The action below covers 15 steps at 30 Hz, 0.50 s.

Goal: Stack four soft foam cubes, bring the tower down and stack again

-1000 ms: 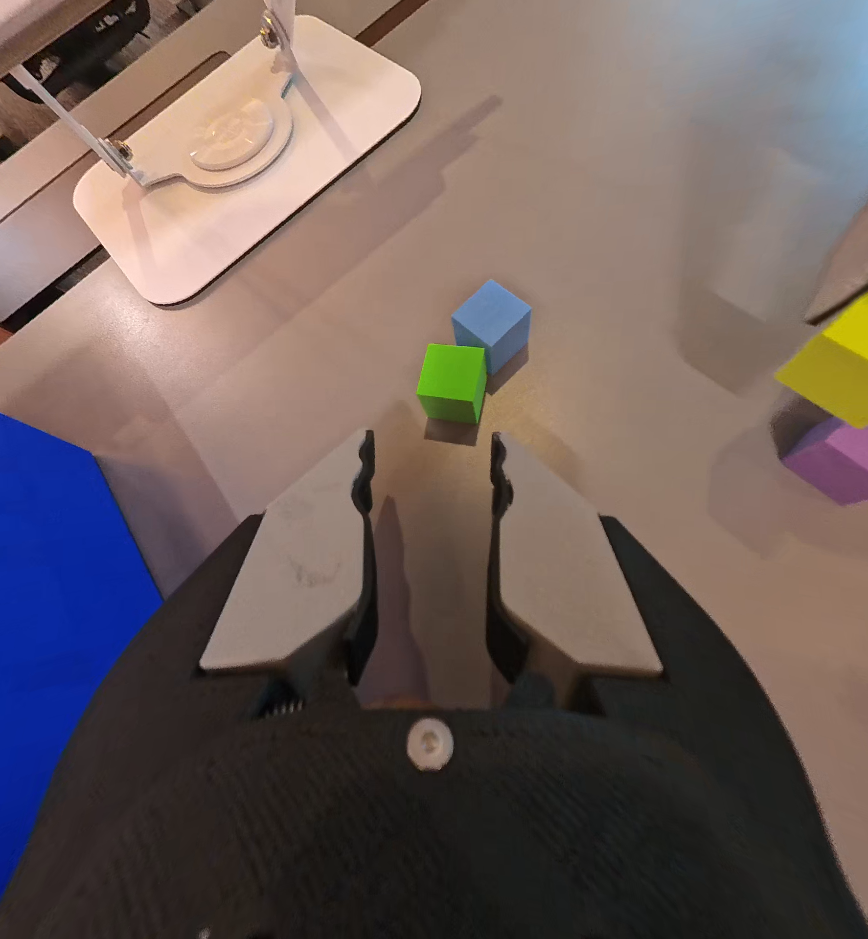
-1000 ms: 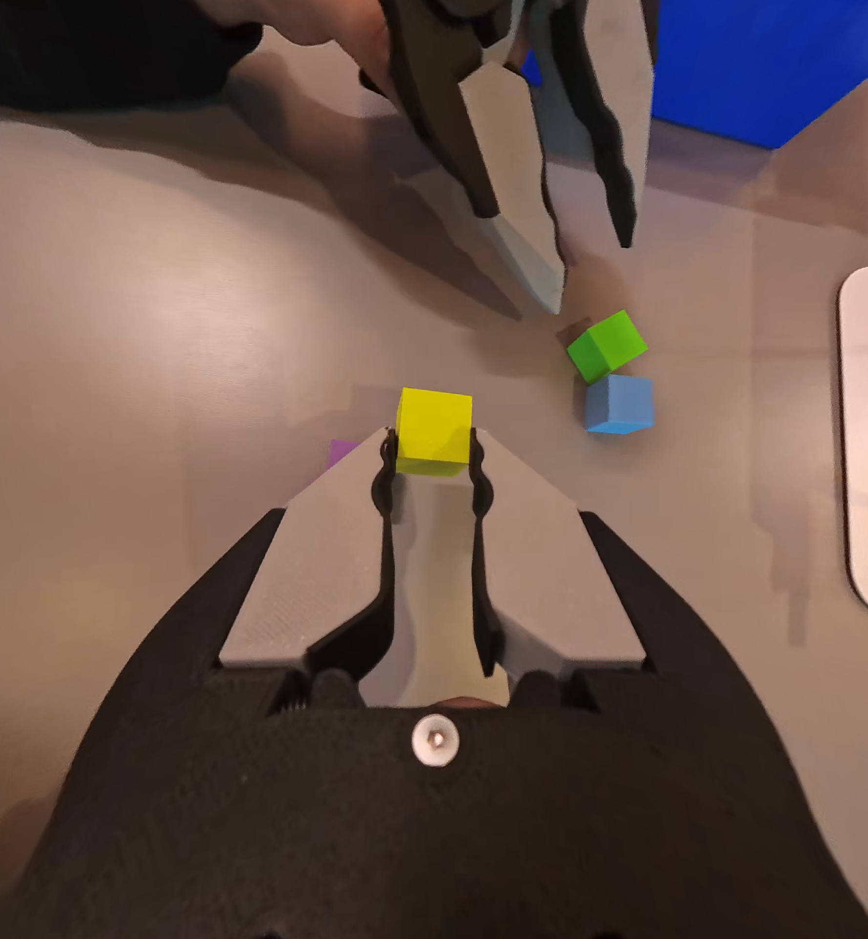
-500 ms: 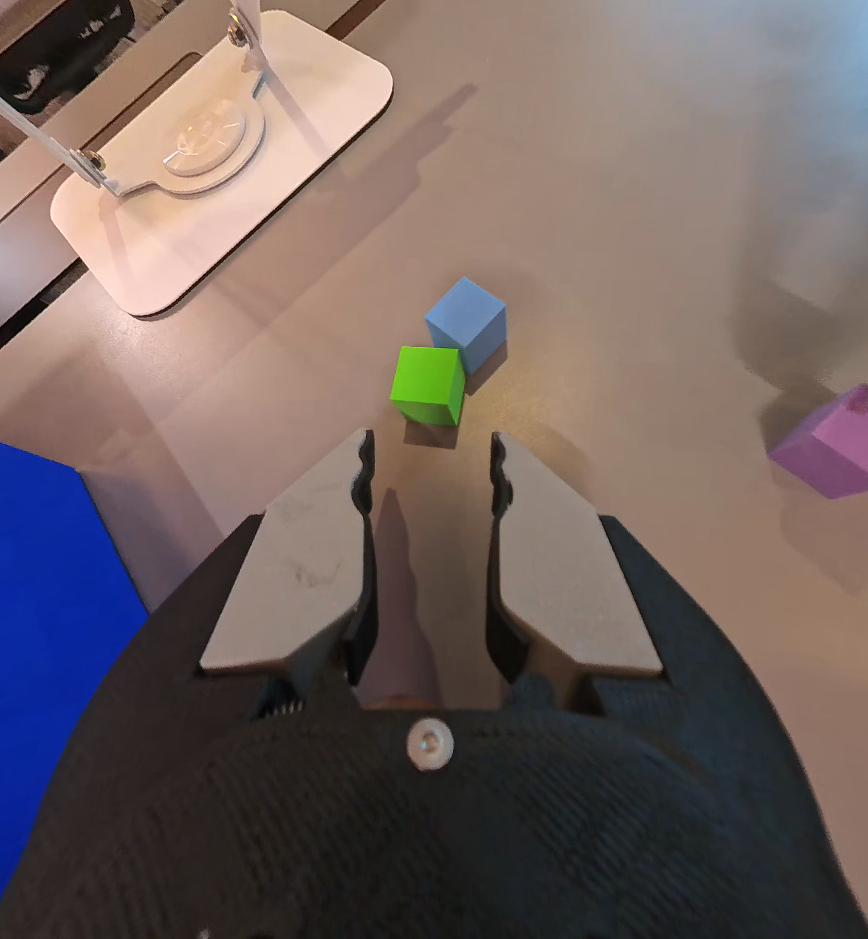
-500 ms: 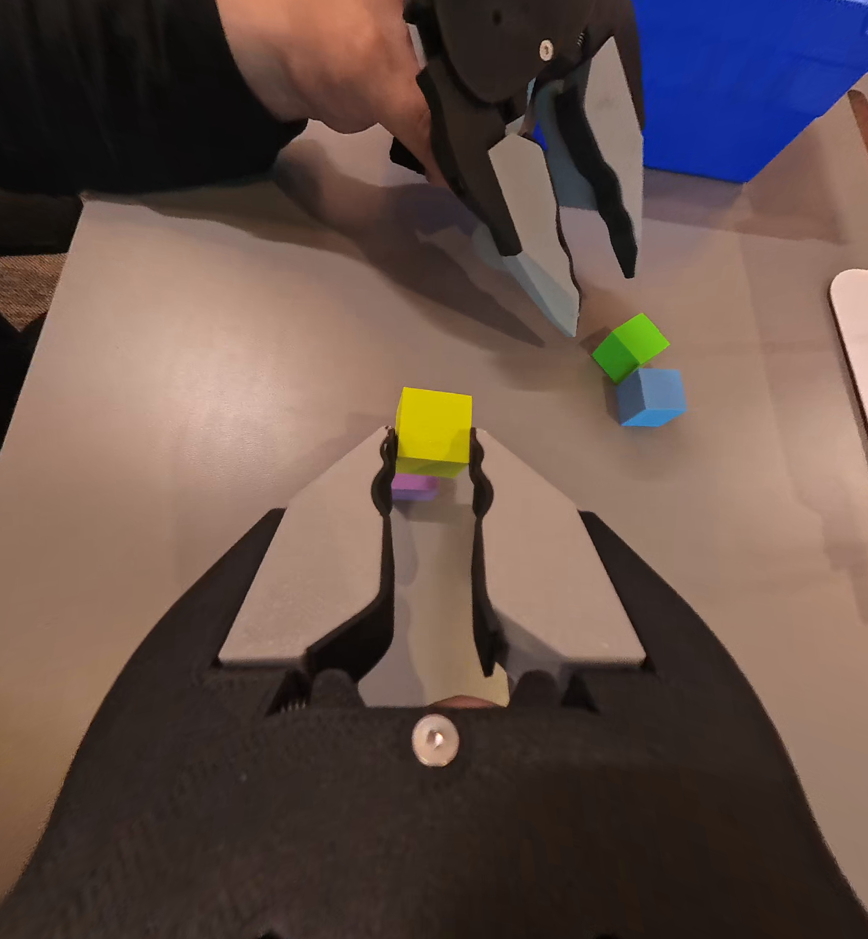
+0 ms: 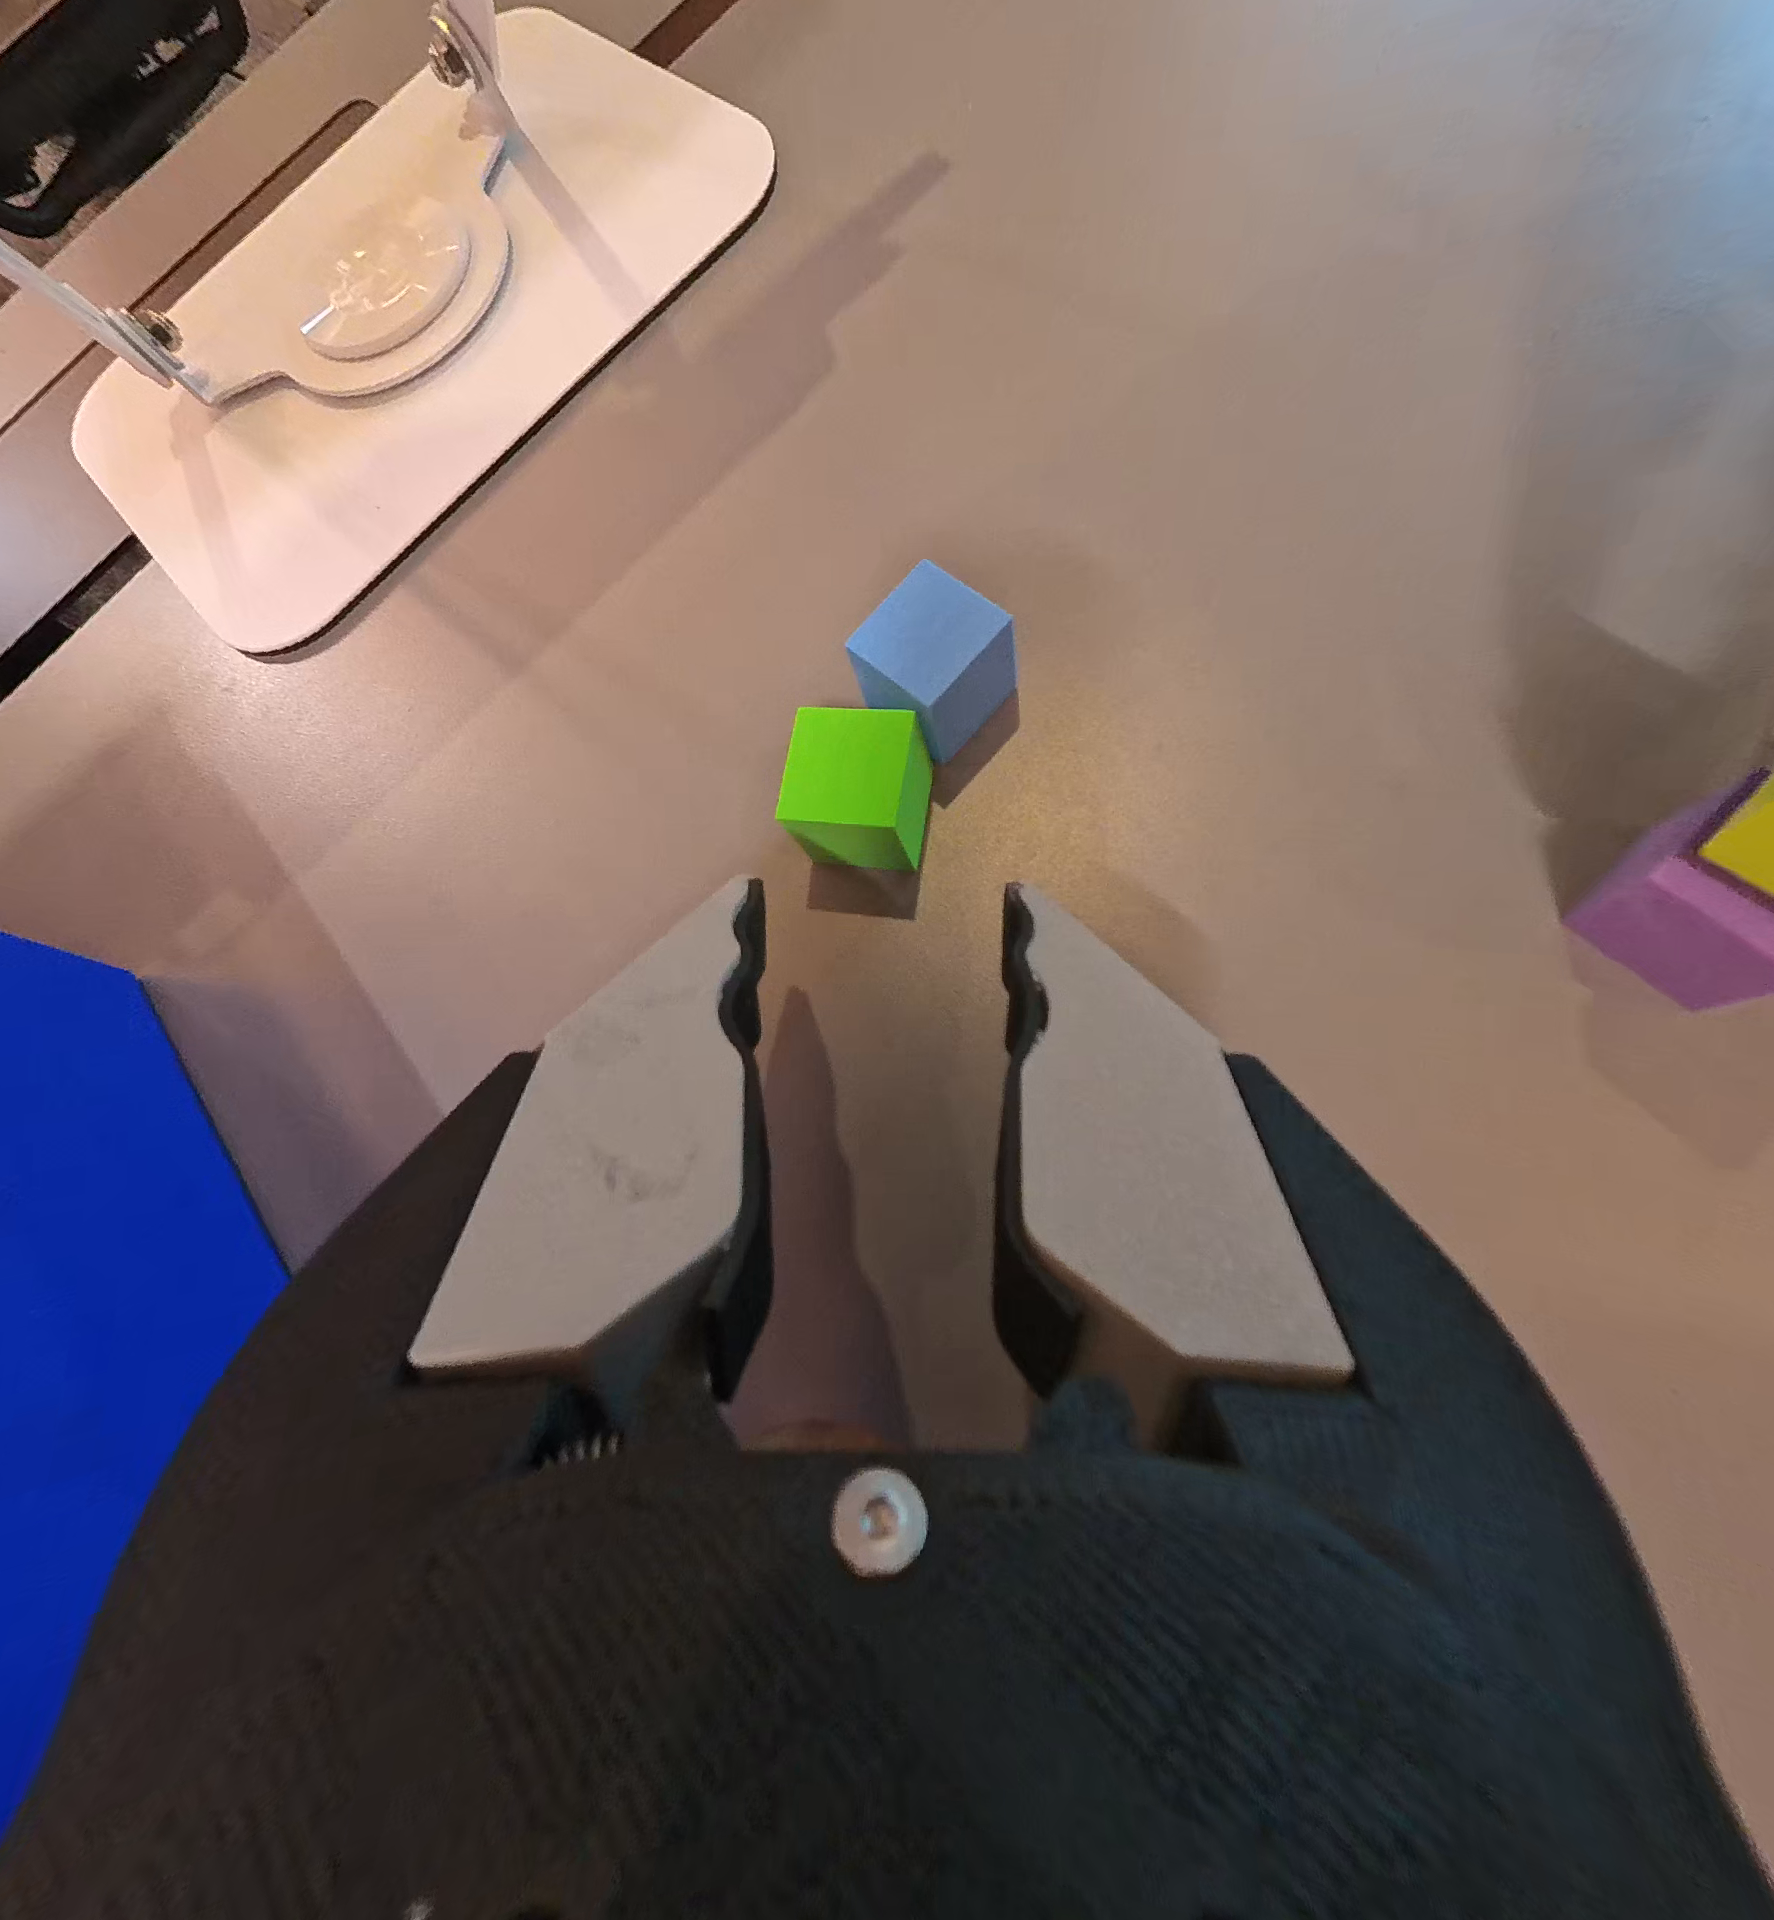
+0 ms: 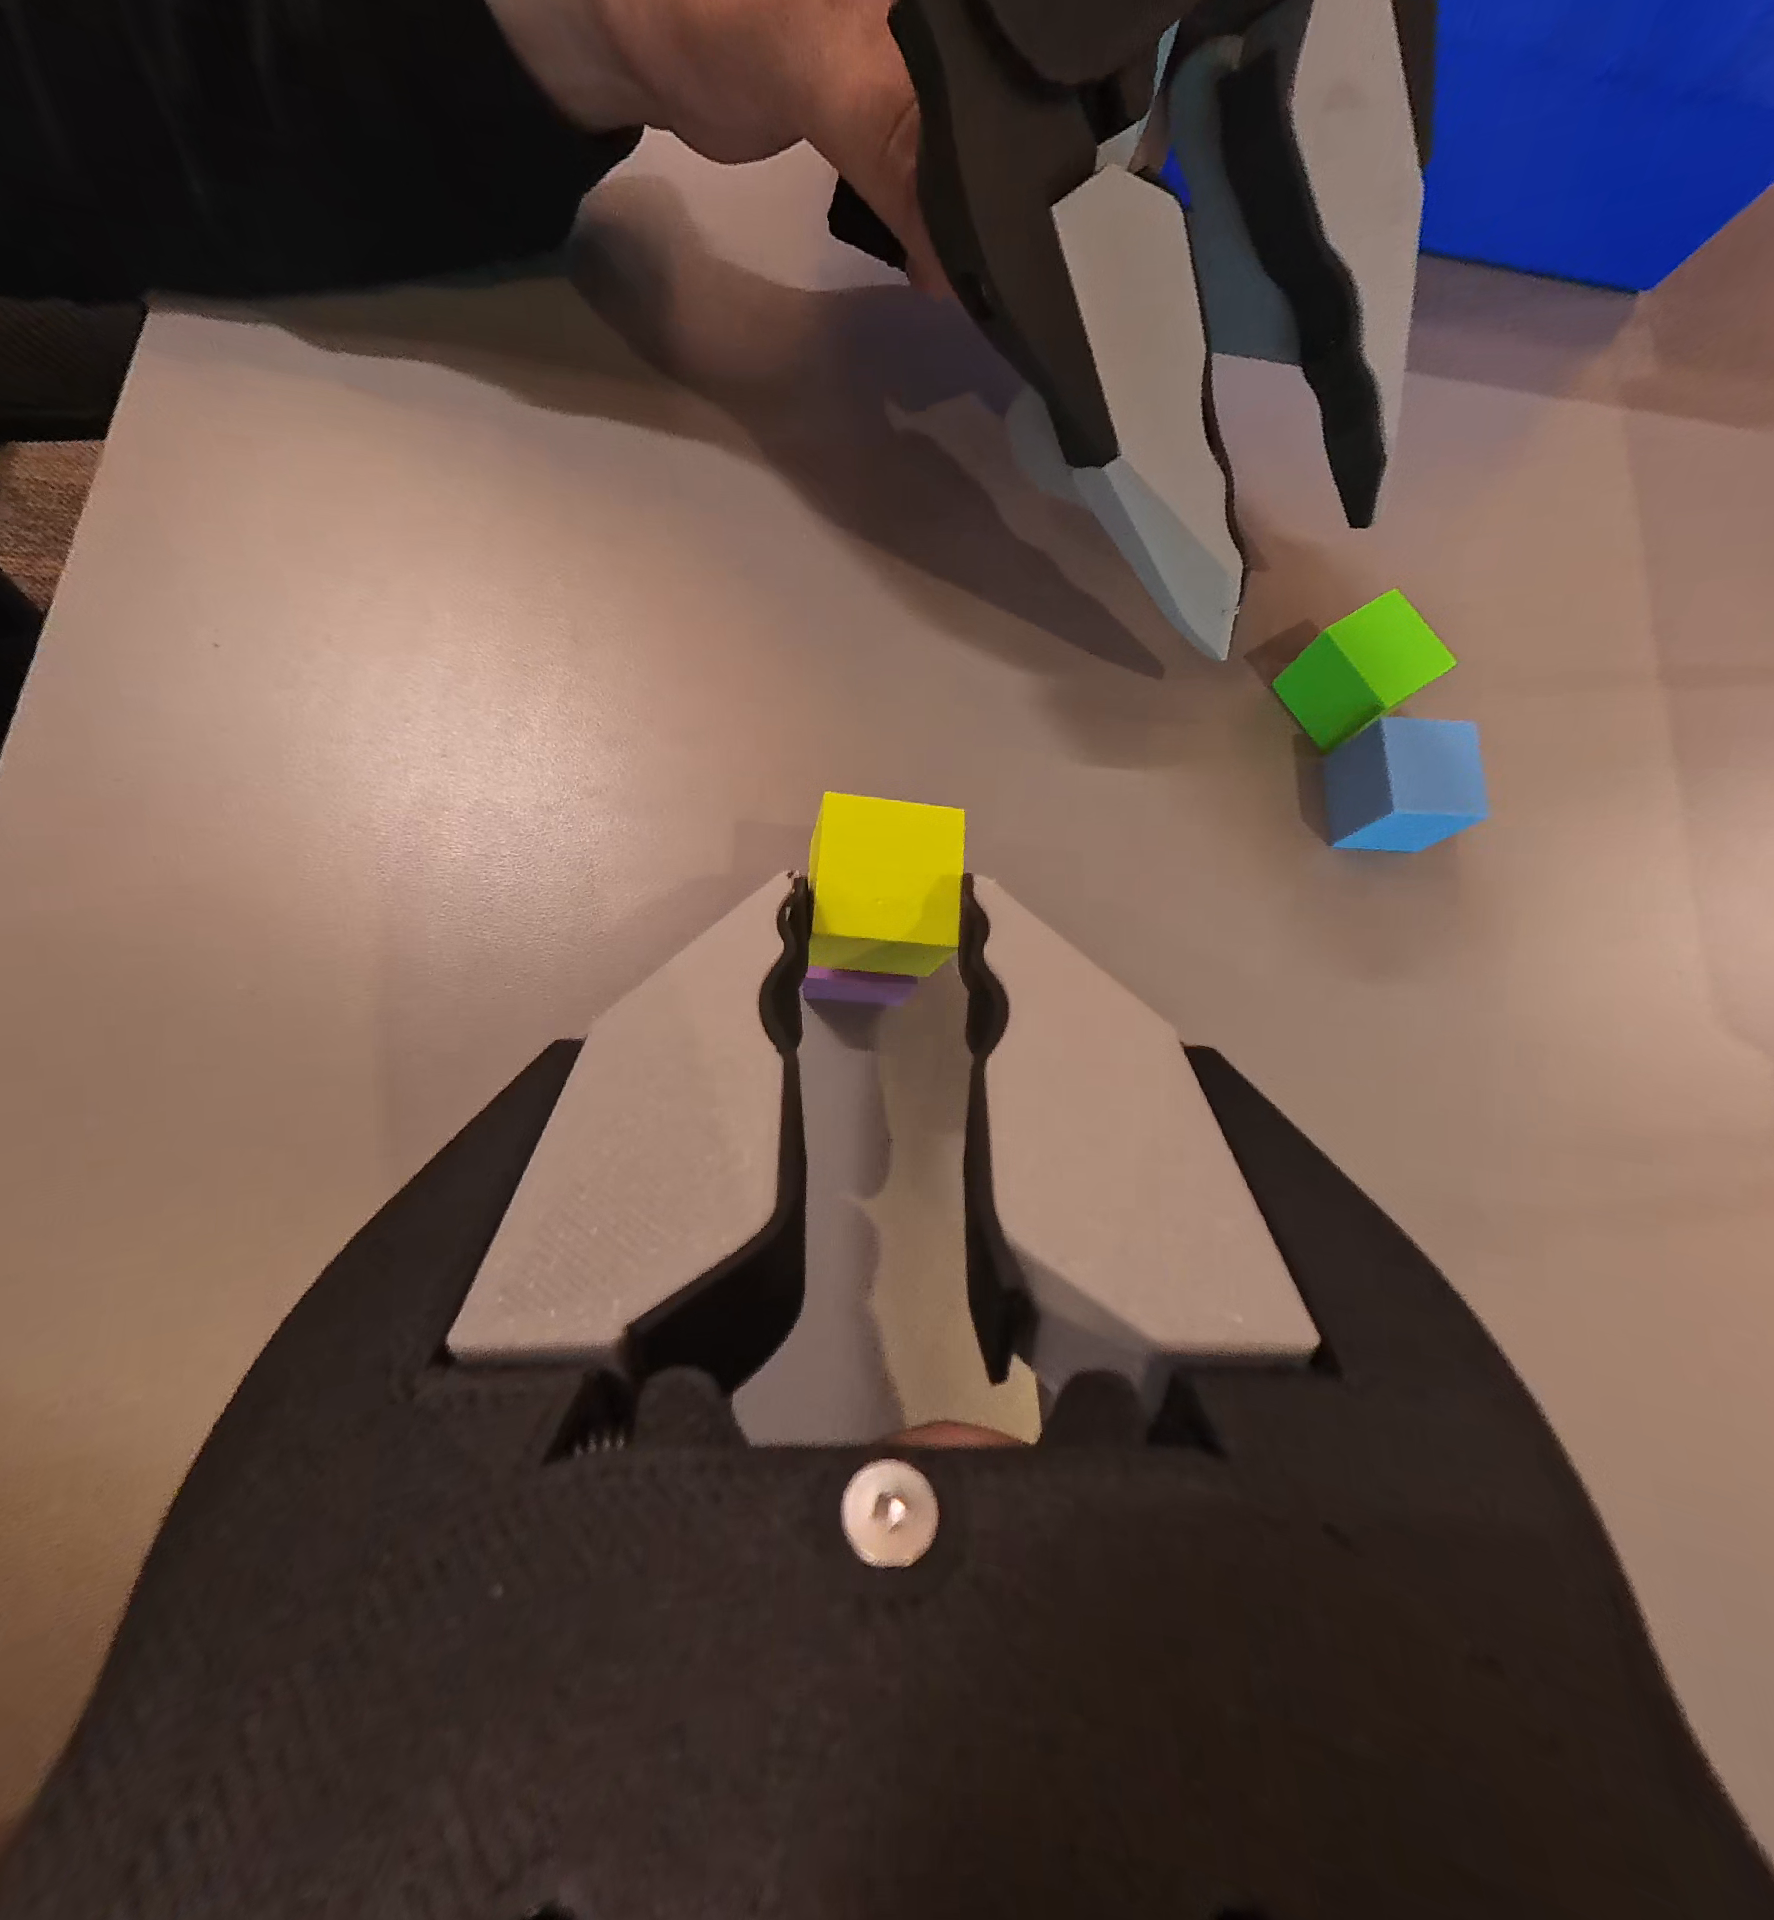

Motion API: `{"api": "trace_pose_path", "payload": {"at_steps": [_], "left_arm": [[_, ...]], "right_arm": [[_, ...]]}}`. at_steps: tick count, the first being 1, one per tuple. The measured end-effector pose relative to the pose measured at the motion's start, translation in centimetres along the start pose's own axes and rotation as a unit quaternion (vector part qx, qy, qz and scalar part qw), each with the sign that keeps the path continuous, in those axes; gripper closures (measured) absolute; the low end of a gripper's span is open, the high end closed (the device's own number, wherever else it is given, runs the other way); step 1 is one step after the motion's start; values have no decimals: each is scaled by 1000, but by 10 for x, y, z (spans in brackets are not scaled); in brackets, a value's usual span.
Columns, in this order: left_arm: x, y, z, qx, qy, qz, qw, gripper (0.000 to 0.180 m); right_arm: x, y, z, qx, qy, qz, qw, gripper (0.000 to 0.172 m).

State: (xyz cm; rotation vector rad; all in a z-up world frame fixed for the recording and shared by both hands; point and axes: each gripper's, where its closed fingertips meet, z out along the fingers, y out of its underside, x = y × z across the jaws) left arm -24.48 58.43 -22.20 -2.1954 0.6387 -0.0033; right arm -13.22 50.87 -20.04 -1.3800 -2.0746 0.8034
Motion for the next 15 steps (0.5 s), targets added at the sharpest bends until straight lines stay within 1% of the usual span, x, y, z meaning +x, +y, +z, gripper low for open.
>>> {"api": "trace_pose_path", "payload": {"at_steps": [15], "left_arm": [[0, 0, 0, -1, -1, 1, 1000, 137]], "right_arm": [[-1, 5, 4, -14, 3, -7, 1000, 146]]}}
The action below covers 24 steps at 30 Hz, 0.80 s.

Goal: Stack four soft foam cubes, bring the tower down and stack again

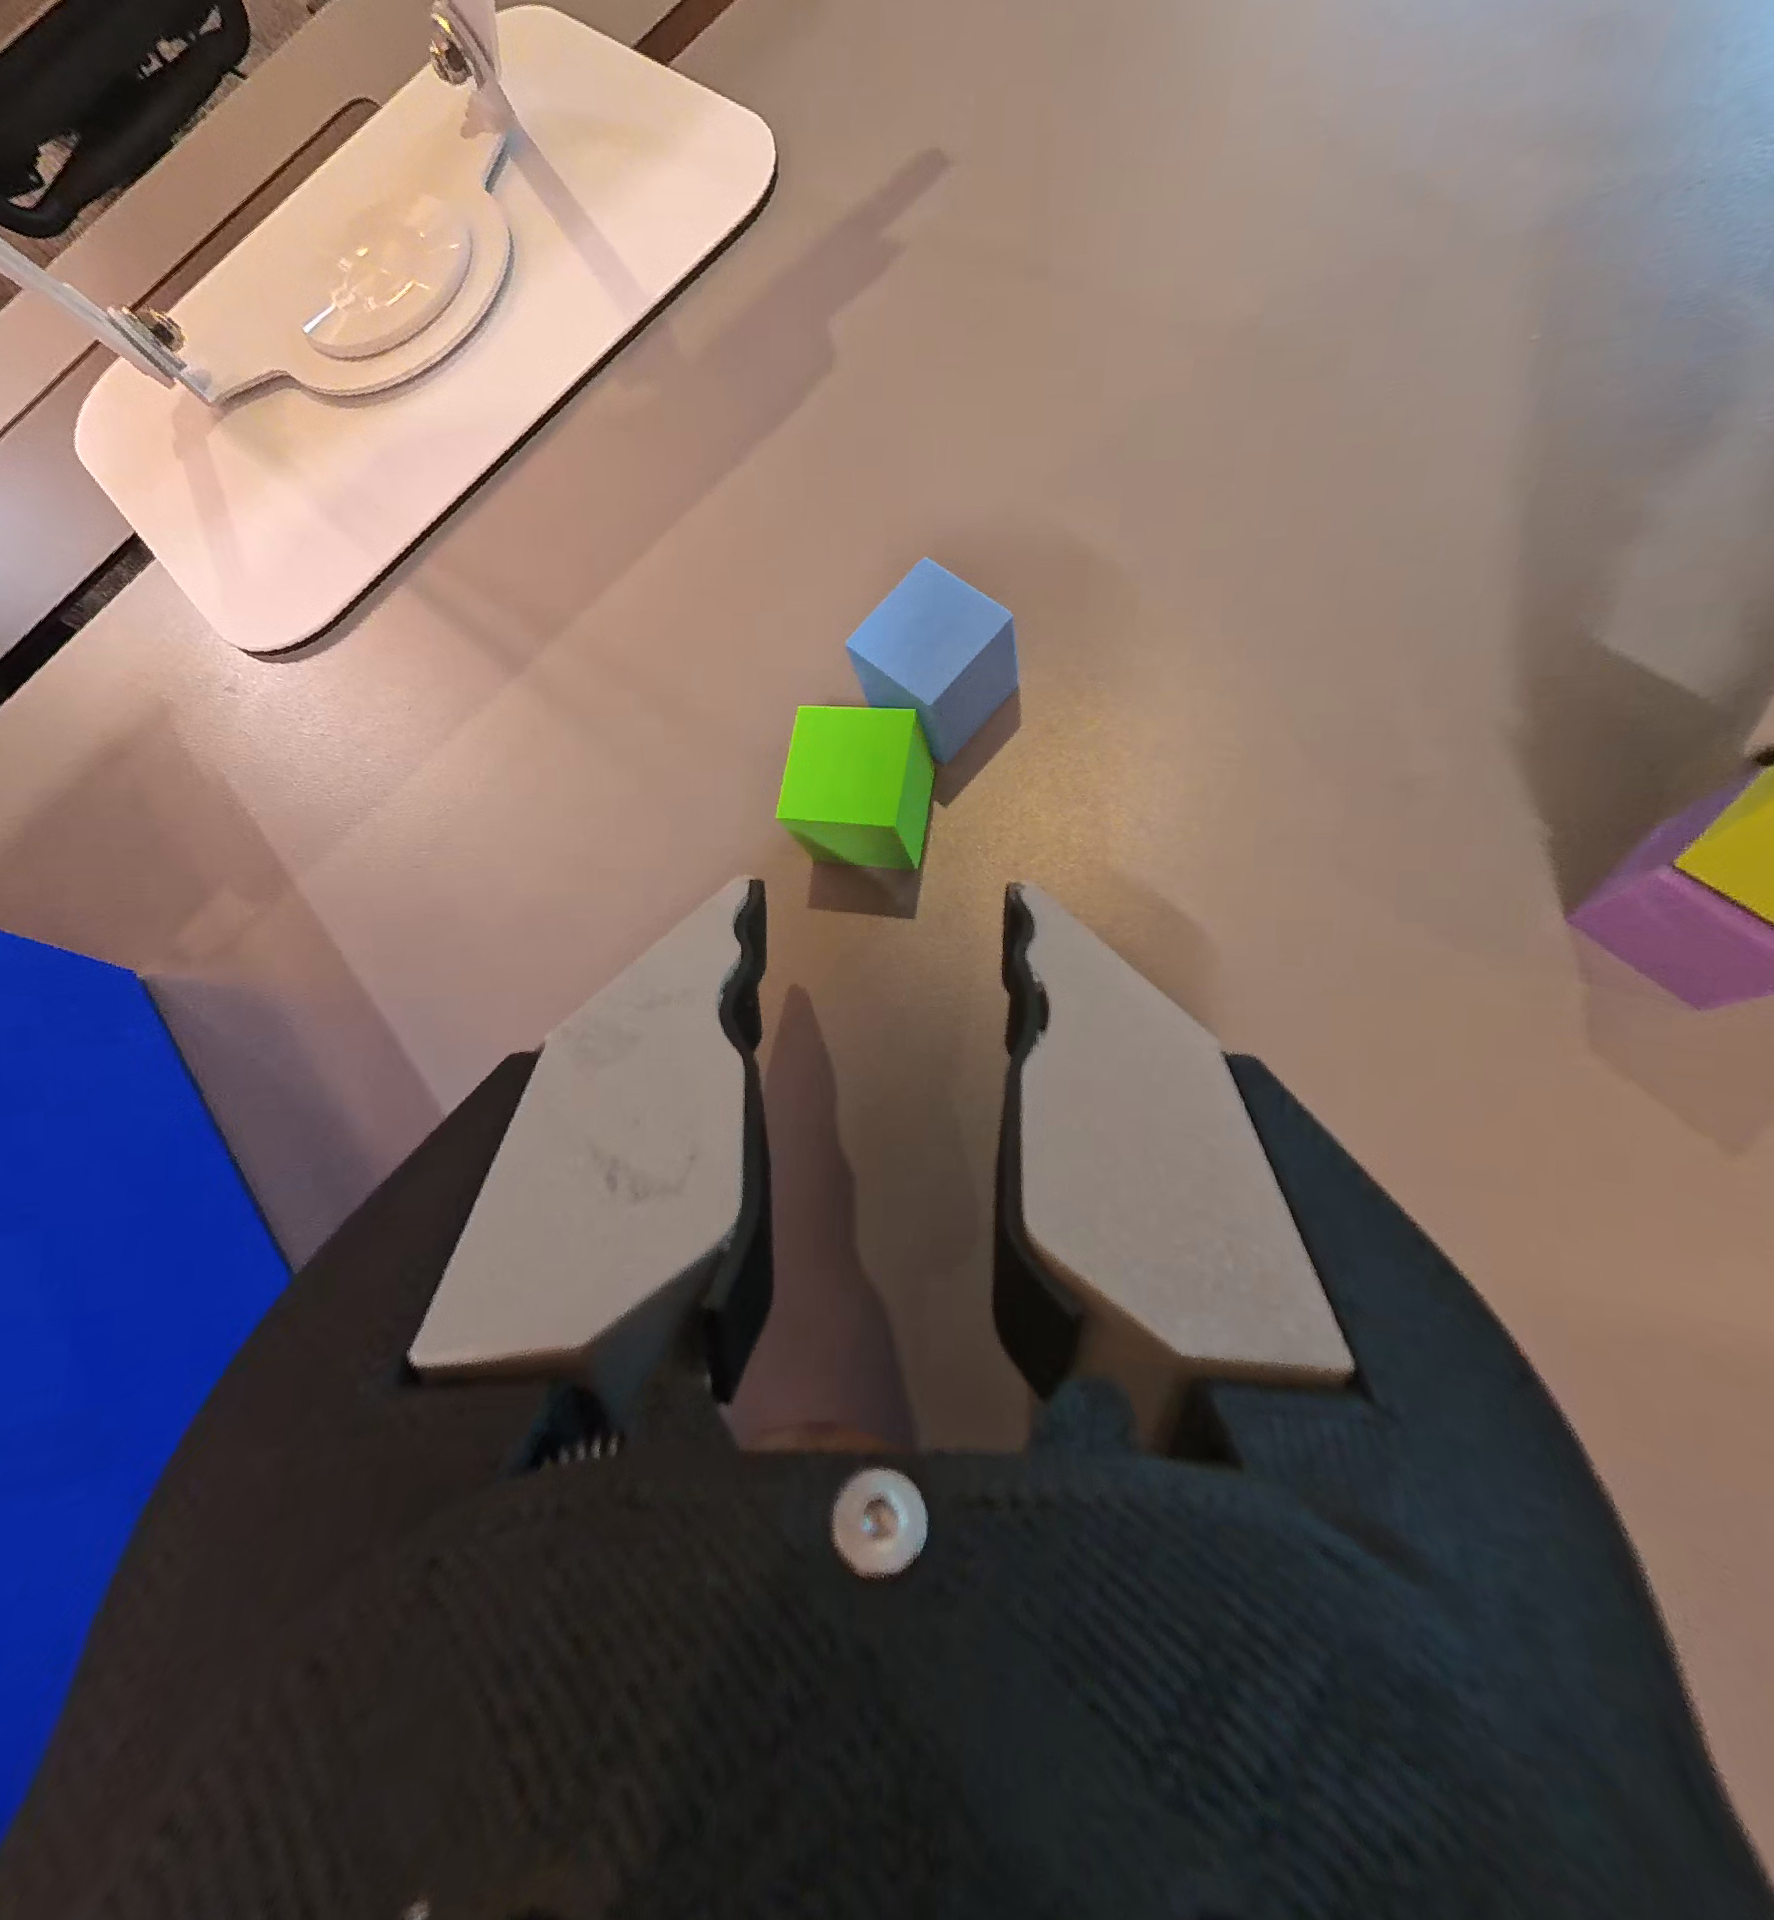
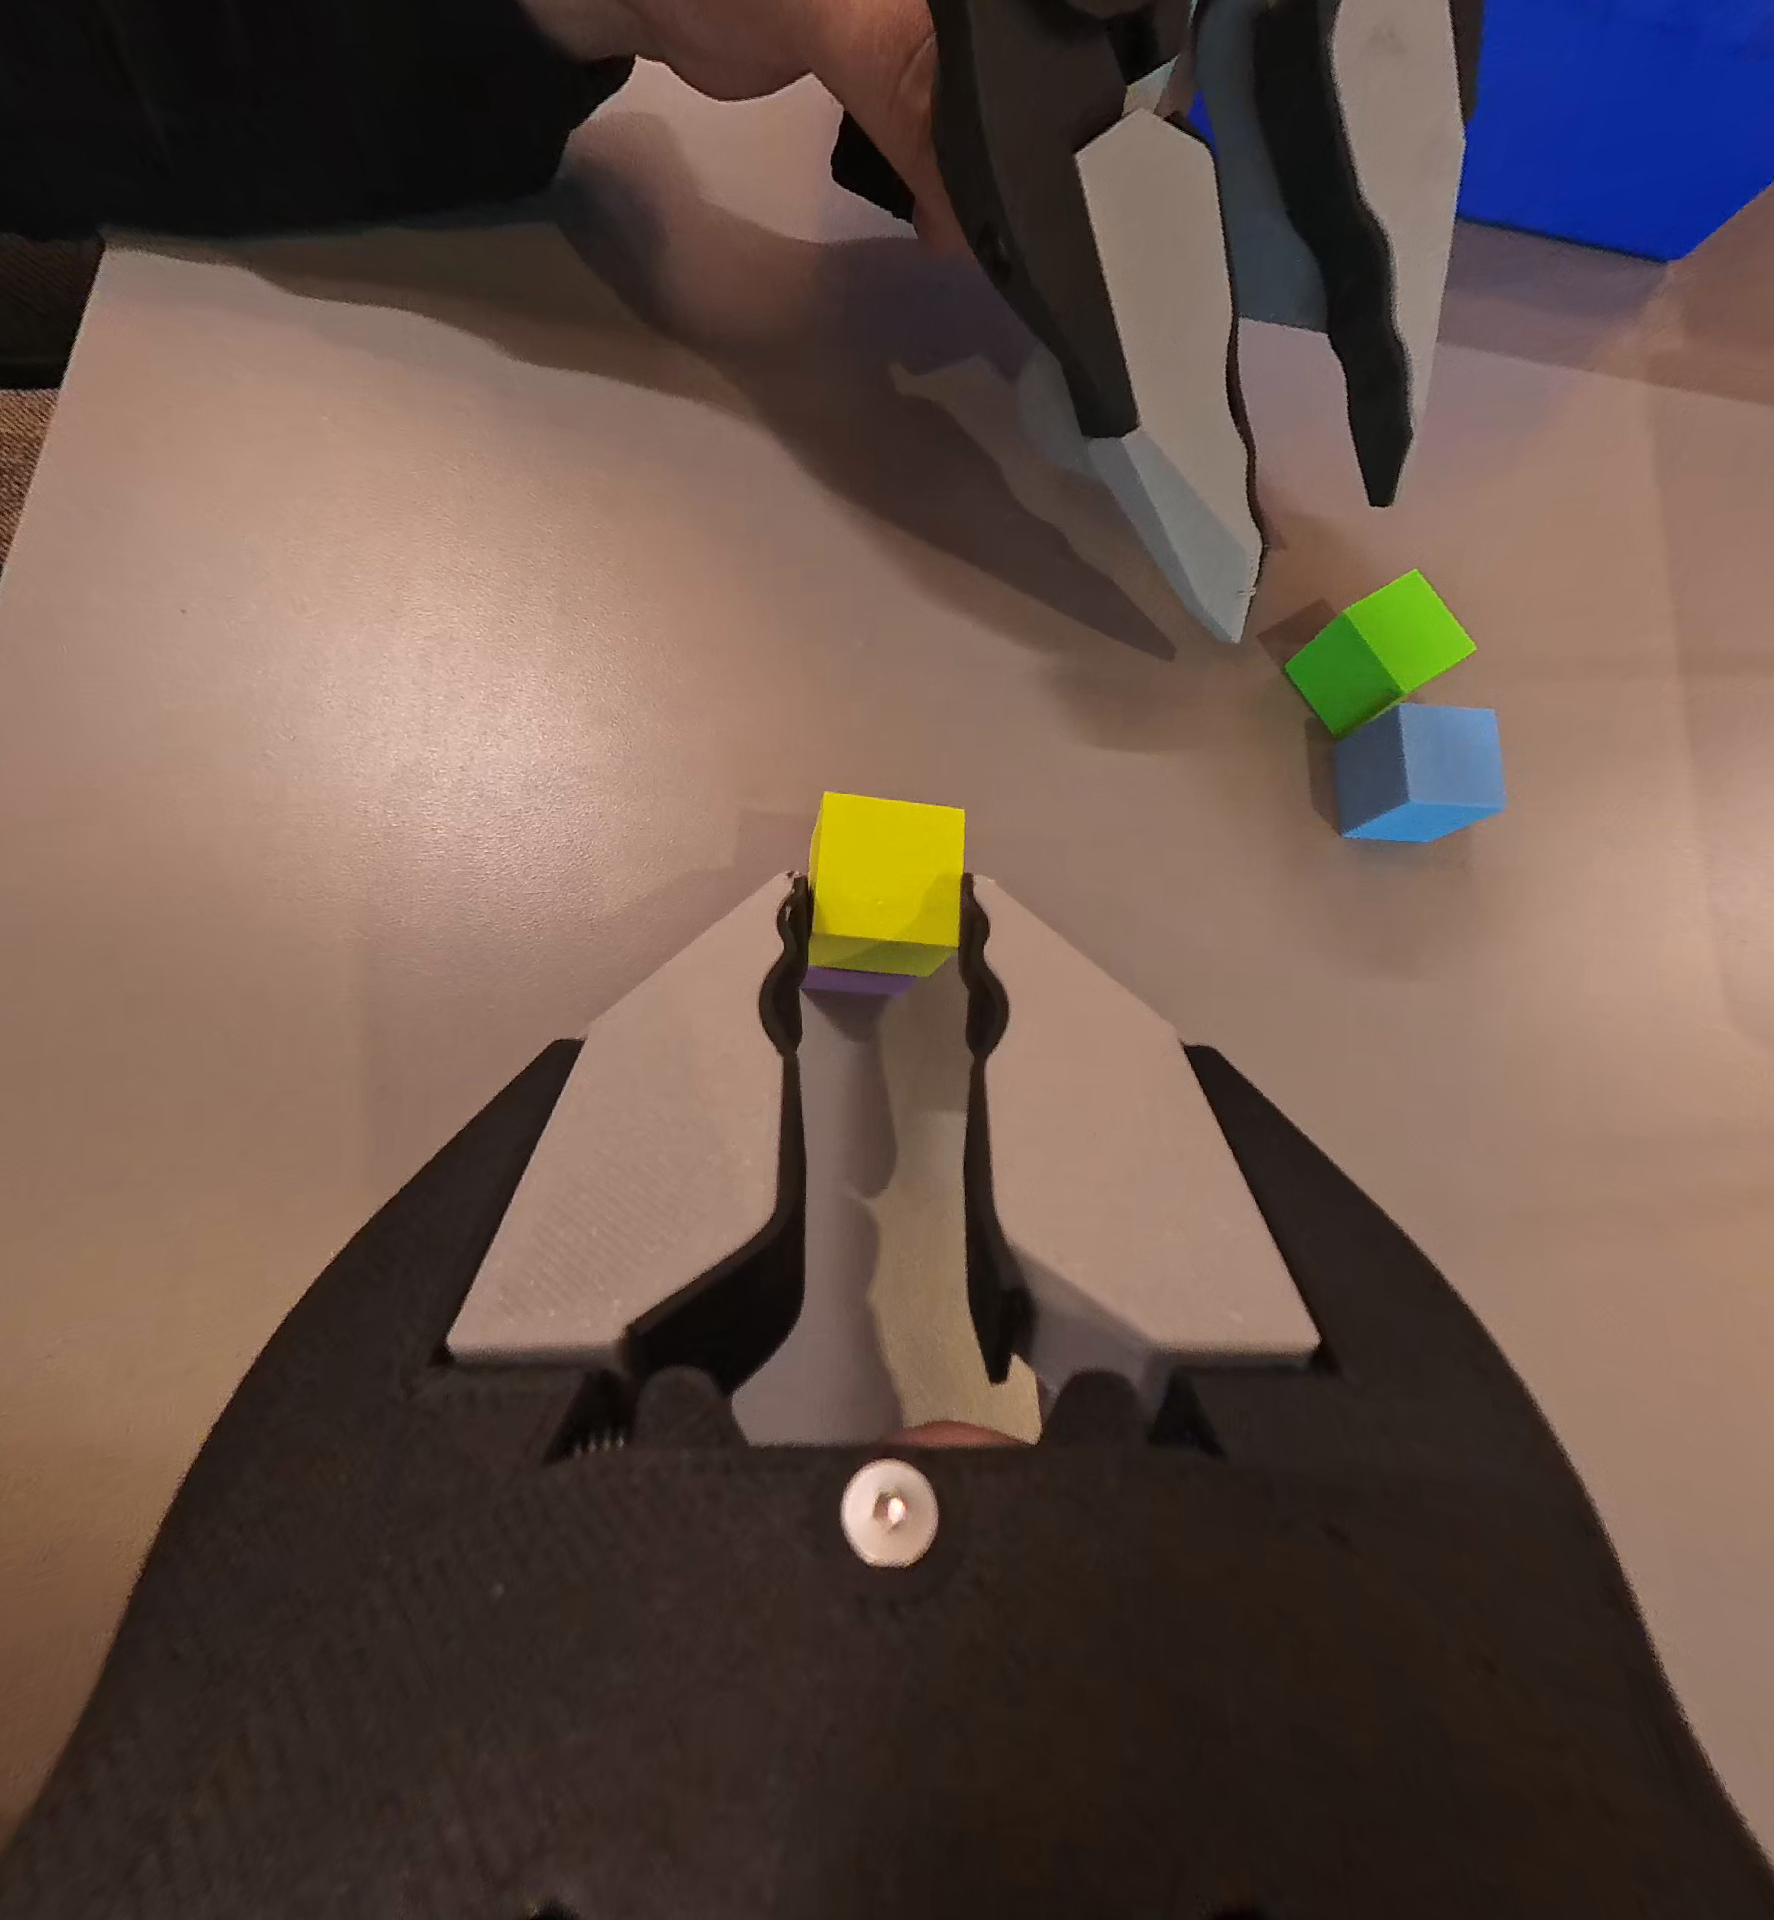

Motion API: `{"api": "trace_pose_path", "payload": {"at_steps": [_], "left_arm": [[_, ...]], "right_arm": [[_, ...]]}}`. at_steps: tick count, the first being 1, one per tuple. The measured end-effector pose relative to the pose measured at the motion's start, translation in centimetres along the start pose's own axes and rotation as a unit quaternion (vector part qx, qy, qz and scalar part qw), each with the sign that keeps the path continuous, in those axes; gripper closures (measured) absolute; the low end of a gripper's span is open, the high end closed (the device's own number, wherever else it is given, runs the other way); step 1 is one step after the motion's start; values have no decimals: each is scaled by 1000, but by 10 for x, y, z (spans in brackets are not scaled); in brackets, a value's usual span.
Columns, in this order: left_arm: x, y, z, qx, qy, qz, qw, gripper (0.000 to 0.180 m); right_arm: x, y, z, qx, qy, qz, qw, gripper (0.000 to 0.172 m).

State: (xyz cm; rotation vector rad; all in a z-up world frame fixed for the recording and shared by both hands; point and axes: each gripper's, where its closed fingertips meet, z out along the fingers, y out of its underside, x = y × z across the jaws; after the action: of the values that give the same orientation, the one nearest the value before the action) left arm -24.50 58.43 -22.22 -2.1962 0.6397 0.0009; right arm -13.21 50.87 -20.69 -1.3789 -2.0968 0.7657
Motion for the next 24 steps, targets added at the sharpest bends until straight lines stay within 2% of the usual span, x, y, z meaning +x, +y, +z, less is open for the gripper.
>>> {"api": "trace_pose_path", "payload": {"at_steps": [24], "left_arm": [[-1, -1, -1, 2, -2, 0, 1000, 137]], "right_arm": [[0, 2, 3, -6, 1, 0, 1000, 146]]}}
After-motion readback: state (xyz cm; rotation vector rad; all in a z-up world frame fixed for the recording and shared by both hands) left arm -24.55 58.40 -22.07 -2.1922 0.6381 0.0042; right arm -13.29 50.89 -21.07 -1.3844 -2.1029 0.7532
